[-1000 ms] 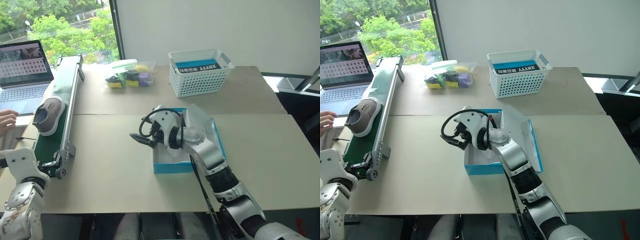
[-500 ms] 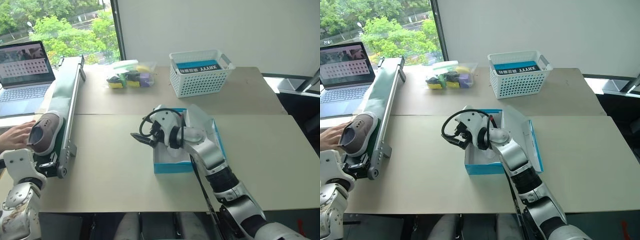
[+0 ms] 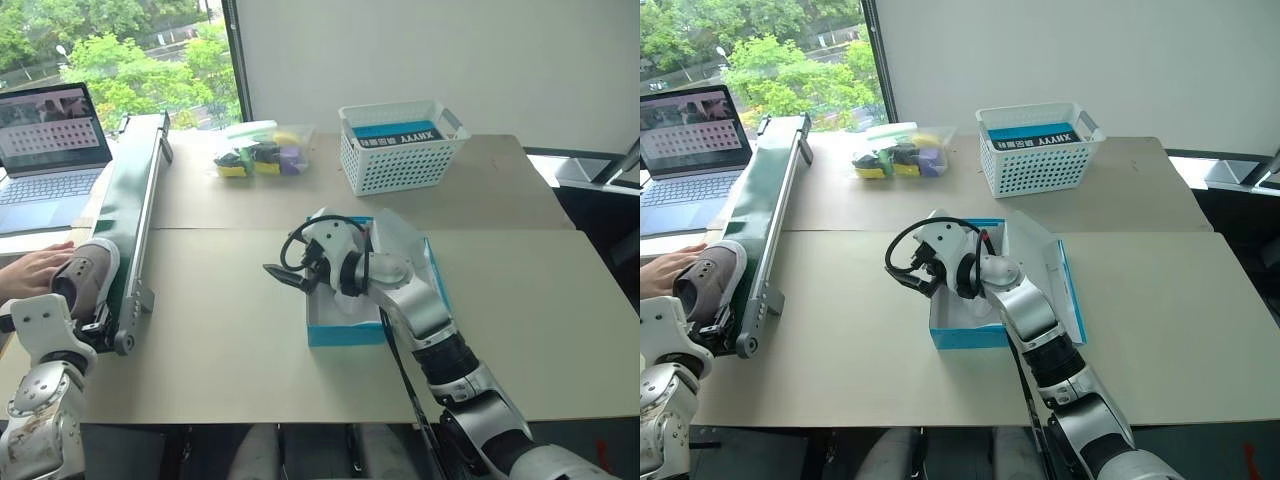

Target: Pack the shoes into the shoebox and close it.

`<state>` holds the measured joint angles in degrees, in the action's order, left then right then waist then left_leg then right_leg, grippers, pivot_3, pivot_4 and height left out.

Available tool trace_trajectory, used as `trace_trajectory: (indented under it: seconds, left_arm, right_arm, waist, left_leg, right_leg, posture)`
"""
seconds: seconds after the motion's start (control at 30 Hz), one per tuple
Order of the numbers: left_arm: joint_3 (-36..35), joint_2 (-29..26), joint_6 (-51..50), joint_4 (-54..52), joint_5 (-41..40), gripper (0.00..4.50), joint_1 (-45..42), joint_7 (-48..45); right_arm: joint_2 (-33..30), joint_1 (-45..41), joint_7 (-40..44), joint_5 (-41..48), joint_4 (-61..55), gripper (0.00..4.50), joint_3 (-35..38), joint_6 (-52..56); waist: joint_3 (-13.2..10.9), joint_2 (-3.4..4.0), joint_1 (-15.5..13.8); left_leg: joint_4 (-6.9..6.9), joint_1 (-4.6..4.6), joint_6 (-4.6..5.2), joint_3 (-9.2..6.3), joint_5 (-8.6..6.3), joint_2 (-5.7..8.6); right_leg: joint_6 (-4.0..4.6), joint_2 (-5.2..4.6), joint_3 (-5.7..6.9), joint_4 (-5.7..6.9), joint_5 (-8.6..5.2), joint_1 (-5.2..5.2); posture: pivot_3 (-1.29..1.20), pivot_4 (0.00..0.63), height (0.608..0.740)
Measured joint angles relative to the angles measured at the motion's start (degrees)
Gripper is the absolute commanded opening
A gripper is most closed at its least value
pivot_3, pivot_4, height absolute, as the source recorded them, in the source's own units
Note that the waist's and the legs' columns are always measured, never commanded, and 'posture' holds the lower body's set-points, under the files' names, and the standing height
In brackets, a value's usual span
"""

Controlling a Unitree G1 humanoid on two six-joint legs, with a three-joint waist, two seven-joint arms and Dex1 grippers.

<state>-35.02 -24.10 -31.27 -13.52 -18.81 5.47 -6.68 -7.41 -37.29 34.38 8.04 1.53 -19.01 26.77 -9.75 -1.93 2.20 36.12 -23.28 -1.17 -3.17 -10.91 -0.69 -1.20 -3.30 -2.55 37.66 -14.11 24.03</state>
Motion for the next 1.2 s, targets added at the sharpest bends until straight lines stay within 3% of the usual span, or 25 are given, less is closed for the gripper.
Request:
trace_trajectory:
  seconds: [0.17, 0.3, 0.47, 0.63, 1.0, 1.03, 1.07, 1.2]
  left_arm:
    - [0.2, 2.0, 1.2, -0.8, -0.8, 2.65, -1.9, 1.2]
    - [4.8, 6.1, 6.6, -10.4, -0.4, 2.65, -5.4, 2.8]
    - [17.3, 12.5, 3.1, -17.3, -4.4, 2.65, -7.7, 1.6]
    - [29.3, 14.4, -1.7, -21.2, -7.5, 2.65, -7.2, -1.0]
    - [31.8, 13.4, -2.8, -21.8, -8.4, 2.65, -7.0, -1.7]
    - [31.8, 13.4, -2.8, -21.8, -8.4, 2.64, -7.0, -1.7]
    - [31.8, 13.3, -2.8, -21.7, -8.4, 2.64, -7.0, -1.7]
    - [31.8, 13.0, -3.3, -21.5, -8.4, 2.64, -7.0, -1.7]
  right_arm:
    - [0.3, 0.0, -0.4, 0.1, 0.0, 4.50, 0.2, 0.1]
    - [3.6, -1.0, -2.9, 2.5, 0.8, 4.50, 5.0, 3.9]
    - [11.5, -7.9, -8.2, 20.5, 5.1, 4.50, 23.2, 27.8]
    - [12.4, -9.7, -11.7, 32.5, 6.6, 4.50, 33.2, 42.4]
    - [12.5, -10.2, -18.7, 38.3, 6.5, 4.50, 35.8, 45.7]
    - [12.5, -10.2, -18.9, 38.4, 6.5, 3.98, 35.8, 45.5]
    - [12.5, -10.2, -19.1, 38.4, 6.5, 3.82, 35.8, 45.3]
    - [12.5, -10.2, -20.1, 38.8, 5.9, 2.44, 35.5, 44.3]
  waist:
    - [0.0, -0.08, 0.2]
    - [0.1, -0.21, -0.1]
    - [0.1, -0.21, 0.0]
    - [0.0, -0.18, 0.4]
    - [0.0, -0.12, 0.4]
    - [0.0, -0.12, 0.4]
    - [0.0, -0.12, 0.4]
    - [0.0, -0.12, 0.4]
  left_leg:
    - [0.00, -0.10, 0.00, 0.01, 0.00, -0.02]
    - [0.07, -0.21, -0.01, -0.02, -0.01, -0.04]
    - [0.10, -0.21, 0.00, -0.01, -0.01, -0.05]
    - [0.09, -0.40, 0.02, 0.02, -0.02, -0.04]
    - [0.14, -0.33, 0.04, 0.03, -0.01, -0.07]
    - [0.14, -0.34, 0.04, 0.03, -0.01, -0.07]
    - [0.14, -0.34, 0.04, 0.03, -0.01, -0.07]
    - [0.15, -0.33, 0.04, 0.03, -0.01, -0.07]
  right_leg:
    - [0.00, 0.00, 0.00, -0.05, 0.00, 0.06]
    - [0.02, -0.03, 0.00, -0.01, 0.02, 0.09]
    - [0.01, -0.03, 0.00, -0.02, 0.03, 0.03]
    - [0.01, 0.07, -0.01, -0.04, 0.02, 0.19]
    - [0.01, 0.17, -0.04, -0.04, 0.02, 0.11]
    - [0.01, 0.17, -0.04, -0.04, 0.02, 0.11]
    - [0.01, 0.17, -0.04, -0.04, 0.02, 0.12]
    - [0.01, 0.18, -0.04, -0.04, 0.01, 0.11]
  posture:
    - [0.00, 0.150, 0.738]
    - [0.00, 0.150, 0.738]
    - [0.00, 0.150, 0.738]
    - [0.00, 0.150, 0.738]
    - [0.00, 0.150, 0.738]
    - [0.00, 0.150, 0.738]
    - [0.00, 0.150, 0.738]
    - [0.00, 0.150, 0.738]
